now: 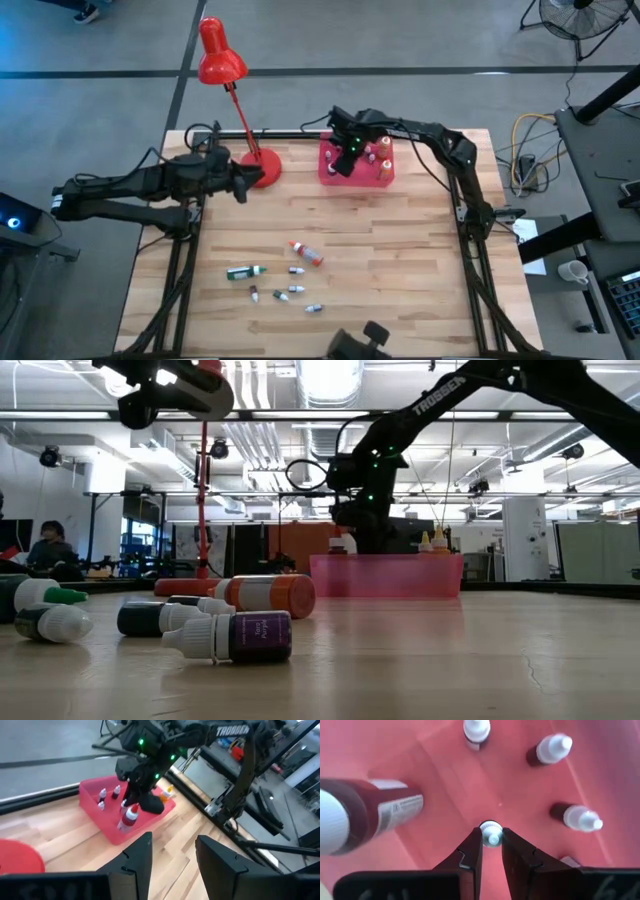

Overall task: Pick & Place food coloring
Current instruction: Put the small red food coloring bottle into the red bin, then put the large orange food coloring bottle into the red bin

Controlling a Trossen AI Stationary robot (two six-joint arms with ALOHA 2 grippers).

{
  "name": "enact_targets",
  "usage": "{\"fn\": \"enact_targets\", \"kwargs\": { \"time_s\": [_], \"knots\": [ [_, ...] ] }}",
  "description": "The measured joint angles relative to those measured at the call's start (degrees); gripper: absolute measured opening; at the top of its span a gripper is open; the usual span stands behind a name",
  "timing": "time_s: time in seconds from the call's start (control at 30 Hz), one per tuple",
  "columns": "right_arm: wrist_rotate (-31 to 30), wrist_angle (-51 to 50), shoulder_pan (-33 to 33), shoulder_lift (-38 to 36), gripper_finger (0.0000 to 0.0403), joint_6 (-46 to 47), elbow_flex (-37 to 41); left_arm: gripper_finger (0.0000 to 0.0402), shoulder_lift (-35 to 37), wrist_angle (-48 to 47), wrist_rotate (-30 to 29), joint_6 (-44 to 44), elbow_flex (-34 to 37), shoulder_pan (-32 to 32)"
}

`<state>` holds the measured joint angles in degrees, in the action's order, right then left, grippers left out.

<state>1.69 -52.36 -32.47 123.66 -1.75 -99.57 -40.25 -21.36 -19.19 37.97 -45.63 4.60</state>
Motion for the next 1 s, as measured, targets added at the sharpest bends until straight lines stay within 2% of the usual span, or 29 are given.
{"fn": "enact_targets", "kwargs": {
  "time_s": [0.27,0.37,0.87,1.0],
  "knots": [
    [0.72,0.83,-1.23,0.17,0.005,-4.05,-0.24,0.0124,-0.24,-1.9,0.46,2.46,0.02,-0.07],
    [3.93,0.83,-2.08,0.17,0.0055,-5.9,0.41,0.0124,-0.33,-1.95,1.13,2.43,0.02,-0.07],
    [4.98,1.07,-3.32,0.15,0.0135,-6.35,0.71,0.0124,-0.33,-1.79,1.26,1.77,0.02,-0.07],
    [7.21,-0.38,-3.32,-1.54,0.0151,-6.22,0.55,0.0124,-0.33,-1.82,1.28,1.63,0.02,-0.07]
  ]
}}
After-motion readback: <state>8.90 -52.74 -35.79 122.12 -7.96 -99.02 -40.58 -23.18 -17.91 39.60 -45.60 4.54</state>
